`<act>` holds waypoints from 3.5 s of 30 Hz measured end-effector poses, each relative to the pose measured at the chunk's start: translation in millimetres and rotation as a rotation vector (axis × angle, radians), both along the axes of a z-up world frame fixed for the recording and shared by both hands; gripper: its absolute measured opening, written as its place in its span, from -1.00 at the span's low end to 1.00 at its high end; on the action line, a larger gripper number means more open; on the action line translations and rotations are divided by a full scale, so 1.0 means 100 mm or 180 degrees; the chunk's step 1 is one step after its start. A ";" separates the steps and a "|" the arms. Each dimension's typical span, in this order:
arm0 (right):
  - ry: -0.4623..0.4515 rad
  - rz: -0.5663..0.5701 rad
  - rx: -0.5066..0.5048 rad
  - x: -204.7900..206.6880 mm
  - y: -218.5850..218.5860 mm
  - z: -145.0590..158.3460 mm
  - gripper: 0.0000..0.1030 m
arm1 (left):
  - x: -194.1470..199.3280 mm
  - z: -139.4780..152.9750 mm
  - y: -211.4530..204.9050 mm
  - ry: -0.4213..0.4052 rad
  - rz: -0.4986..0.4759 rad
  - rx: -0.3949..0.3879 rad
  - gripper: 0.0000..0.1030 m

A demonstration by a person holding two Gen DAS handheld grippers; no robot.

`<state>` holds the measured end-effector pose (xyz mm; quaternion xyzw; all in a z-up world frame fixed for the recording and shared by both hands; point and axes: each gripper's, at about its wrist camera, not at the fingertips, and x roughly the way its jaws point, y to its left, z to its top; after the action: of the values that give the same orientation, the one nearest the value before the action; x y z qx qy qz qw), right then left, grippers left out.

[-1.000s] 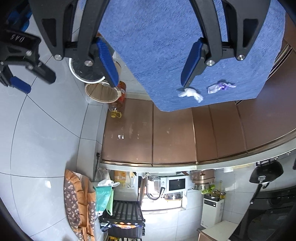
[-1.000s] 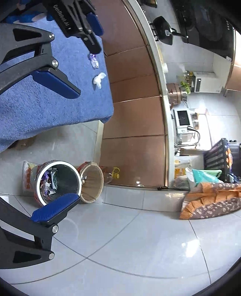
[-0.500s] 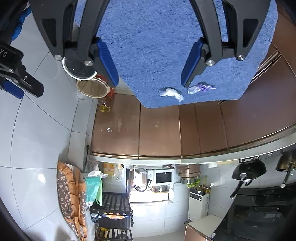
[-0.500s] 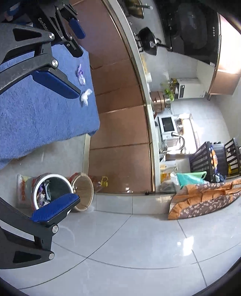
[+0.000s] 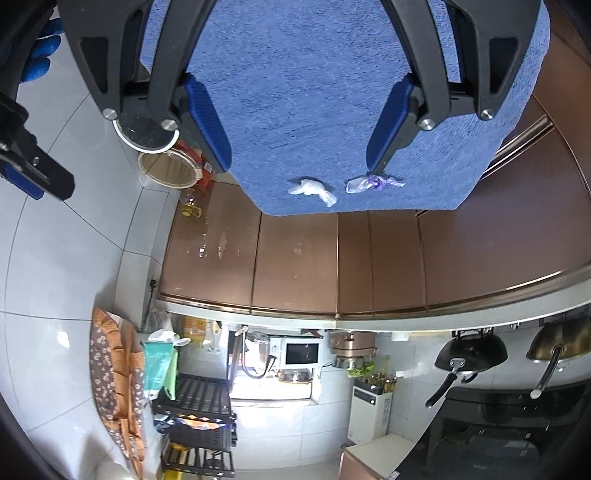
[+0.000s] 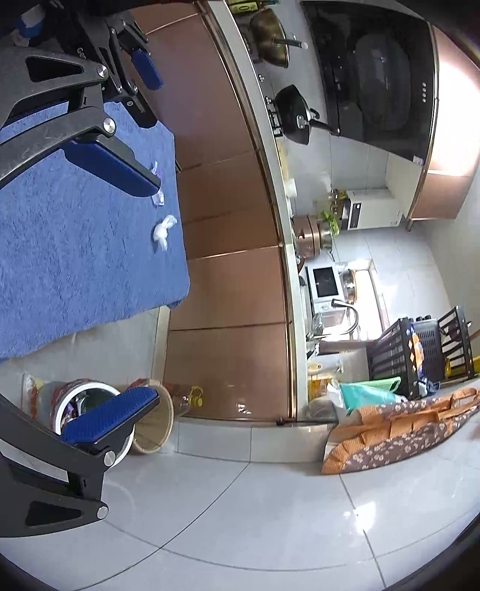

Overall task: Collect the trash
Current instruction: 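Return both tools to the table toward the purple wrapper and plastic bag, then grasp the purple glove wrapper with the left tool while the right tool grasps the plastic bag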

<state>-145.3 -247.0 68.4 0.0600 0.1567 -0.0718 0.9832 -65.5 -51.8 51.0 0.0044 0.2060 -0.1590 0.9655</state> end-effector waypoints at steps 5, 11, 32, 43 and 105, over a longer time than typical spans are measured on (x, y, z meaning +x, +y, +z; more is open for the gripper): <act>0.0107 0.0162 -0.0018 0.19 0.13 -0.02 1.00 | 0.15 -0.06 0.15 0.0063 0.0052 -0.0060 0.44; 0.0342 0.0340 -0.0088 0.51 0.34 -0.13 1.00 | 0.38 -0.15 0.34 0.0147 0.0122 -0.0052 0.44; 0.0670 0.0932 -0.0142 1.88 0.66 -0.42 1.00 | 1.51 -0.44 0.77 0.0364 0.0483 0.0282 0.44; 0.0837 0.1099 -0.0105 2.44 0.59 -0.72 1.00 | 2.03 -0.67 0.65 0.0529 0.0471 0.0400 0.44; 0.1886 0.1980 -0.0364 4.03 0.69 -1.88 -0.45 | 3.51 -1.67 0.51 0.1448 -0.0621 0.0592 -0.54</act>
<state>257.7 -177.7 -119.4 -0.0680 0.4386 0.2053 0.8723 285.8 -0.4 -116.4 0.0771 0.4300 -0.2286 0.8700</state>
